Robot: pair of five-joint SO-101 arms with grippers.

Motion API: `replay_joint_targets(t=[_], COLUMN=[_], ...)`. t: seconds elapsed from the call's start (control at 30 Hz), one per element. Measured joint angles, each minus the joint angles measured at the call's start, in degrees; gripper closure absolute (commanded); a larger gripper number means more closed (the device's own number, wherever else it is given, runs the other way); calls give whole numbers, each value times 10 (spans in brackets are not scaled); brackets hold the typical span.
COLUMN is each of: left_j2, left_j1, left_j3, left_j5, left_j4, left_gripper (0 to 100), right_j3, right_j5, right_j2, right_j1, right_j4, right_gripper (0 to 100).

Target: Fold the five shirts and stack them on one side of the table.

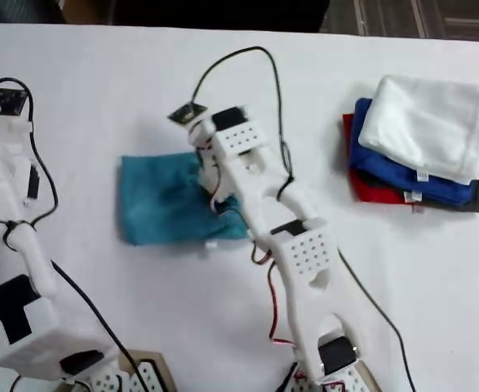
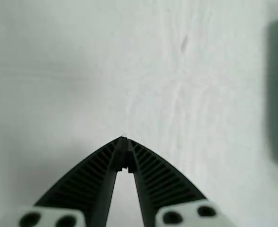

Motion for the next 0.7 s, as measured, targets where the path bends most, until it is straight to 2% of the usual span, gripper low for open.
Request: replay_joint_targets(t=[0.33, 0.57, 0.7], left_j2=[0, 0, 0], left_j1=[1, 12, 12], left_j3=[0, 0, 0], left_j5=[0, 0, 0], left_j4=[-4, -4, -4], left_gripper=[975, 975, 975], right_j3=[2, -68, -108], right_j5=[105, 121, 130], right_j2=[-194, -274, -280], right_j1=[152, 205, 259], right_j4=[10, 11, 15], right_gripper=[978, 978, 978])
